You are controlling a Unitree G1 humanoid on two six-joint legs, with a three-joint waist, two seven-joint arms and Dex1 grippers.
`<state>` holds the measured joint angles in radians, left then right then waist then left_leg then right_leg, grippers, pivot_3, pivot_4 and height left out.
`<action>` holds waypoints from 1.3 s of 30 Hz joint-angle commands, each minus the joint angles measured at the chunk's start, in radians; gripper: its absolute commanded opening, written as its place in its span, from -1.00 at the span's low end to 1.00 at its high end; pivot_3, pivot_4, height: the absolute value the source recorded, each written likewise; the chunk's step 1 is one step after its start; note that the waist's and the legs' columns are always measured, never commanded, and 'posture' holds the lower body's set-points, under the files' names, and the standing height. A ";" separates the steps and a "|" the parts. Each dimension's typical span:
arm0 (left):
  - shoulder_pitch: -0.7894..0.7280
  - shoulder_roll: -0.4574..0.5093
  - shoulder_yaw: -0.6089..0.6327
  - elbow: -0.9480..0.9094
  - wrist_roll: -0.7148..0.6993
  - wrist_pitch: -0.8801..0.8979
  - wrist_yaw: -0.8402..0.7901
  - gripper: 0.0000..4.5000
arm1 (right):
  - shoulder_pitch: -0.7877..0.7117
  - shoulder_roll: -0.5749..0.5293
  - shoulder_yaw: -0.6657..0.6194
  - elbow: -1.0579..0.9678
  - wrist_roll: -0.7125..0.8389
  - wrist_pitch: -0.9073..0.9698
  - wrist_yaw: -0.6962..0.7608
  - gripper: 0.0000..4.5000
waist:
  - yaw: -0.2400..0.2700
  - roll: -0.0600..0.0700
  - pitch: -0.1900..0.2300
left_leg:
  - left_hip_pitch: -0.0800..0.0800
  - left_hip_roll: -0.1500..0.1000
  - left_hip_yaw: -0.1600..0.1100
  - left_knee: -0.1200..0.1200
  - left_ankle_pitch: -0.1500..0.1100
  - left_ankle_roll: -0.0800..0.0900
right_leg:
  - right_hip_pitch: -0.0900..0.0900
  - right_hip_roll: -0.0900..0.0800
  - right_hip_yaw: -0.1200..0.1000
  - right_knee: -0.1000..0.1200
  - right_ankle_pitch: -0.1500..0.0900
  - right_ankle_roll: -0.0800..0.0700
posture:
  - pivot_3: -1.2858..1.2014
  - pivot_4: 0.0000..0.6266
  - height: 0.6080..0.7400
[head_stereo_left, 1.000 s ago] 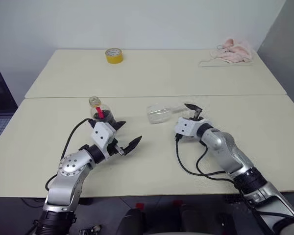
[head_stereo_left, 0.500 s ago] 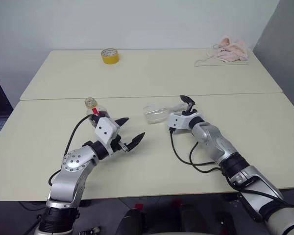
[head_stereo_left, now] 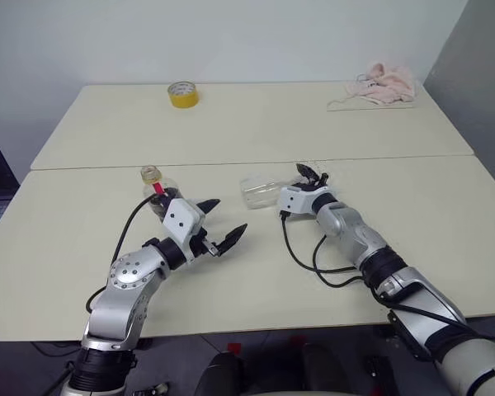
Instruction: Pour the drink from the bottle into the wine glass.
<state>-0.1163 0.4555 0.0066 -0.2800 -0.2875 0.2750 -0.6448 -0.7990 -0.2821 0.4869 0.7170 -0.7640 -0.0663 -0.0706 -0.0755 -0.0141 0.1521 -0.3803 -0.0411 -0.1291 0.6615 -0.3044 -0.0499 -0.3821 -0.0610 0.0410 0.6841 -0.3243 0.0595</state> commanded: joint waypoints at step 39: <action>0.113 0.100 0.063 -0.153 -0.219 0.147 -0.125 1.00 | 0.524 0.198 -0.216 -0.843 0.890 0.102 0.580 -0.93 | -0.001 0.001 0.000 | -0.001 0.000 0.000 0.000 0.000 0.000 | -0.003 0.000 0.001 0.004 0.000 0.000 | 0.03 -0.52 1.00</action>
<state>-0.0038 0.5420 0.0440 -0.3859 -0.4768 0.4159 -0.7568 -0.2681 -0.1063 0.2553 -0.1095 0.0804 0.0750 0.4803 -0.0767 -0.0134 0.1524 -0.3813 -0.0408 -0.1296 0.6614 -0.3046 -0.0496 -0.3849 -0.0612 0.0413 0.6885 -0.3245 0.0594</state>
